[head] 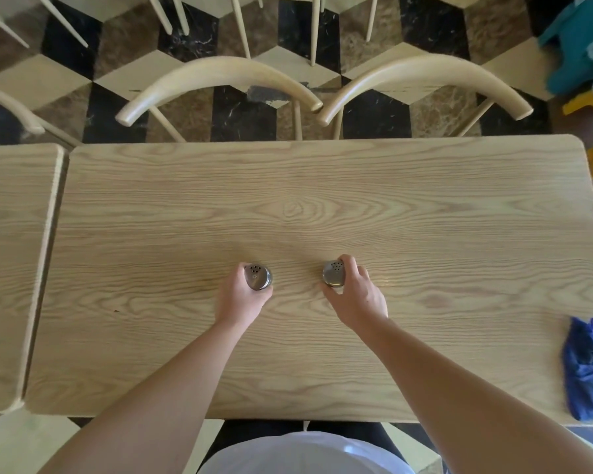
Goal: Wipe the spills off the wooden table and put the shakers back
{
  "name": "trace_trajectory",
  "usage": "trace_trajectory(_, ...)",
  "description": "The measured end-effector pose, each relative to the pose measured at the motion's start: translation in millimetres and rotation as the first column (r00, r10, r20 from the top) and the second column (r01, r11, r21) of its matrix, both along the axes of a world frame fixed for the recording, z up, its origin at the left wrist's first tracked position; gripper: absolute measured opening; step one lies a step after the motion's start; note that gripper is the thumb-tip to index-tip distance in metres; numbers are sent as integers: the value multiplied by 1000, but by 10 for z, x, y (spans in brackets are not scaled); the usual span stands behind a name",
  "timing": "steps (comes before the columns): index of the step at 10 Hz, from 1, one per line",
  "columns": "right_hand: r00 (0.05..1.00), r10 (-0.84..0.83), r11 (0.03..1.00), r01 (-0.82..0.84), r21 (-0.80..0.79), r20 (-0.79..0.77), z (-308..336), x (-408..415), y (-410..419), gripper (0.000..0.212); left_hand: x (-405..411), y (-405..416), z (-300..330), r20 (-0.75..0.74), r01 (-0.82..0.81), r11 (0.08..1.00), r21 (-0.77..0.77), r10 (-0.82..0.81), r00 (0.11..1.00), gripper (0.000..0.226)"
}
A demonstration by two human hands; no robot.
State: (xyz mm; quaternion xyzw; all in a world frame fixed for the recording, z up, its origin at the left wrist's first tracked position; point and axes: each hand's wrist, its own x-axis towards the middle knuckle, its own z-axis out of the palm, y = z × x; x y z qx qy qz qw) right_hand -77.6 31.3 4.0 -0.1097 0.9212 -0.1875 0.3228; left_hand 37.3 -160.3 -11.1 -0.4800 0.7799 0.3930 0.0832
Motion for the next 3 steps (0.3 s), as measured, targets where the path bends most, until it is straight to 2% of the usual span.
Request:
trace_trajectory(1, 999, -39, 999, 40, -23, 30, 3, 46, -14, 56, -3, 13, 4, 1, -7, 1000, -1, 7, 1000, 37)
trace_trajectory(2, 993, -110, 990, 113, -80, 42, -26, 94, 10, 75, 16, 14, -19, 6, -9, 1000, 10, 9, 1000, 43)
trace_trajectory(3, 980, -186, 979, 191, -67, 78, -46, 146, 72, 91, 33, -1, -61, 16, -48, 997, 53, 47, 999, 70)
